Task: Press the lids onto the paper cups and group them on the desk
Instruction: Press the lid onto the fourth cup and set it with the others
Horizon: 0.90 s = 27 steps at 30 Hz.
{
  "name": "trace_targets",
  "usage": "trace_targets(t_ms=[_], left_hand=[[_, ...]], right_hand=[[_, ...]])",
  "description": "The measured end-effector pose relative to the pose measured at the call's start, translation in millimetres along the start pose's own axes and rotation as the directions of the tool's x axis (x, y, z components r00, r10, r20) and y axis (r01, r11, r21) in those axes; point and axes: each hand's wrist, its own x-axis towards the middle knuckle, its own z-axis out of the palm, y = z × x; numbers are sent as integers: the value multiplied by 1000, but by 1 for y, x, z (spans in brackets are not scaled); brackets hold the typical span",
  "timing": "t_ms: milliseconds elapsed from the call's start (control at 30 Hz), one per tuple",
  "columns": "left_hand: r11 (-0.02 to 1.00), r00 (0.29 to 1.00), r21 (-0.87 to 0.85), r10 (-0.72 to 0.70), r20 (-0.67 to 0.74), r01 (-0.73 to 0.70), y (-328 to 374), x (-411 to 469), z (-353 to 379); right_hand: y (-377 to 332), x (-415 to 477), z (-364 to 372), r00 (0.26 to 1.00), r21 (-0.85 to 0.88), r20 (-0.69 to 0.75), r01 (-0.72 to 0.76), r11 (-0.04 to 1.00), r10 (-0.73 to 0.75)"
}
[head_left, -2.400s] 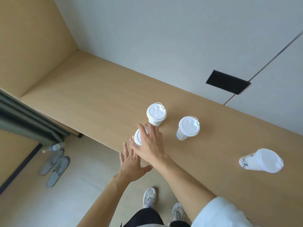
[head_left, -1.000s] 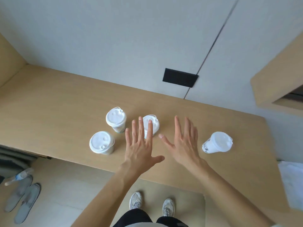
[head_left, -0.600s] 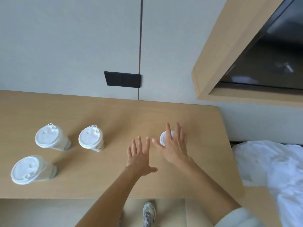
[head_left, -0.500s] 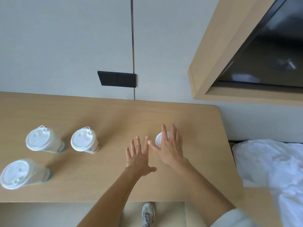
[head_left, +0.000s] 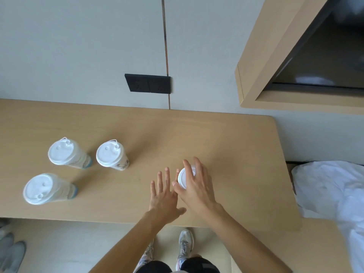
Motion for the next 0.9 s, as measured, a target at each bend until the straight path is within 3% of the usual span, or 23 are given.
trace_targets(t_ms=[267, 400, 467, 533, 633, 733, 833, 900], left_hand=[[998, 997, -7, -69, 34, 69, -44, -56, 43], [994, 998, -85, -65, -23, 62, -44, -62, 39], [973, 993, -218, -92, -67, 76, -45, -61, 32], [919, 974, -378, -175, -141, 110, -46, -60, 22], [663, 908, -737, -378, -179, 131, -30, -50, -8], [557, 873, -804, -477, -102, 210, -1, -25, -30], [531, 841, -770, -540, 13, 353, 15, -7, -32], [538, 820, -753, -572, 3, 378, 18, -1, -26]], right_hand=[[-42, -54, 37, 996, -50, 6, 94, 994, -94], [-45, -58, 32, 998, -53, -25, 55, 997, -56], [-42, -58, 26, 994, -10, -106, -15, 1000, 13], [-34, -49, 17, 982, 114, -79, -164, 980, 173], [-23, -24, 8, 865, 417, 61, -476, 774, 498], [-24, -6, 11, 729, 502, 223, -655, 564, 648], [-28, -1, 23, 707, 484, 221, -678, 554, 672], [-28, 0, 29, 695, 481, 216, -687, 545, 686]])
